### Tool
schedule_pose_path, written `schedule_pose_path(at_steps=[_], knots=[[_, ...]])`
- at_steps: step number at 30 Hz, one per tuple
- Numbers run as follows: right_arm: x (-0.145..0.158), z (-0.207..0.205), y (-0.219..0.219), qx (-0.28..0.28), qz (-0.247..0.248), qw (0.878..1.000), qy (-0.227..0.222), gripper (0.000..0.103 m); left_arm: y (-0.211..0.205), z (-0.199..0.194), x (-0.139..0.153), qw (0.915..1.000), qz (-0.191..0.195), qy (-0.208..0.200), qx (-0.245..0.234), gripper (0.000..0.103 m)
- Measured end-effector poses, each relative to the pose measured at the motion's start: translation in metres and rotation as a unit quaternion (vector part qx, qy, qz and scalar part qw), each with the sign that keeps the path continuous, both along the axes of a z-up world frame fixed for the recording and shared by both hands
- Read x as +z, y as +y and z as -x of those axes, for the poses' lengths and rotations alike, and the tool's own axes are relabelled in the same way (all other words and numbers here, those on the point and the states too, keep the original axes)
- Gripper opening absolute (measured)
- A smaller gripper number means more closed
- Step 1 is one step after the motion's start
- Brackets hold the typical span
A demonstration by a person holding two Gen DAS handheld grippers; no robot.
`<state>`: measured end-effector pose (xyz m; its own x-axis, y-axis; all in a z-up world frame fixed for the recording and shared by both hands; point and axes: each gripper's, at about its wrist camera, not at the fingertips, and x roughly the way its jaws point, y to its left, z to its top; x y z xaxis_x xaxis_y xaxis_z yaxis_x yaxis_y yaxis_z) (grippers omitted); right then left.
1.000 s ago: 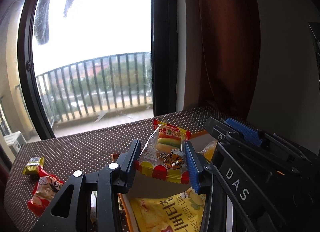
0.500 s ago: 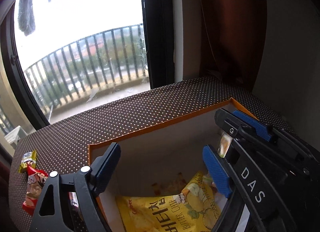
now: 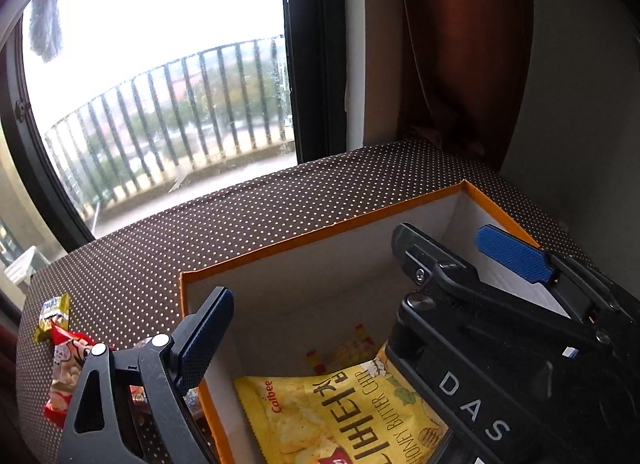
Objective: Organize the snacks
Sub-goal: 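Open the left tool into the box while the right tool releases the cake packet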
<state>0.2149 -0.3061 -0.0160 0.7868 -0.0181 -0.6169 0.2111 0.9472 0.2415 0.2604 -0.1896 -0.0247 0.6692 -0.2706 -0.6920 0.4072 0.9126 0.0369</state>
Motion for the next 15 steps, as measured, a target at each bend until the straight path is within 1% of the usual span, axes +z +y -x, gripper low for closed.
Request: schedule_pose_path(at_steps=[2,4,7,10,12,15], knots=[[0.003,0.006,0.003,-0.001,0.006,1.0,-0.007,0.069,0.003,0.004,0.0,1.0,0.003,0.0,0.001,0.092],[0.005,0.009,0.007,0.002,0.009,1.0,-0.005,0.07,0.007,0.008,0.002,1.0,0.007,-0.001,0.002,0.092],[0.009,0.015,0.013,0.004,0.01,1.0,-0.005,0.077,0.016,0.02,0.009,0.9999,0.012,-0.011,0.004,0.092],[0.017,0.022,0.021,0.005,0.017,1.0,-0.008,0.08,0.023,0.028,0.019,0.9996,0.015,-0.025,0.003,0.092],[0.024,0.027,0.025,0.005,0.021,1.0,-0.012,0.084,0.028,0.035,0.027,0.9992,0.016,-0.037,0.002,0.092],[0.036,0.035,0.034,0.004,0.029,0.999,-0.028,0.088,0.038,0.045,0.036,0.9983,0.021,-0.054,0.006,0.093]])
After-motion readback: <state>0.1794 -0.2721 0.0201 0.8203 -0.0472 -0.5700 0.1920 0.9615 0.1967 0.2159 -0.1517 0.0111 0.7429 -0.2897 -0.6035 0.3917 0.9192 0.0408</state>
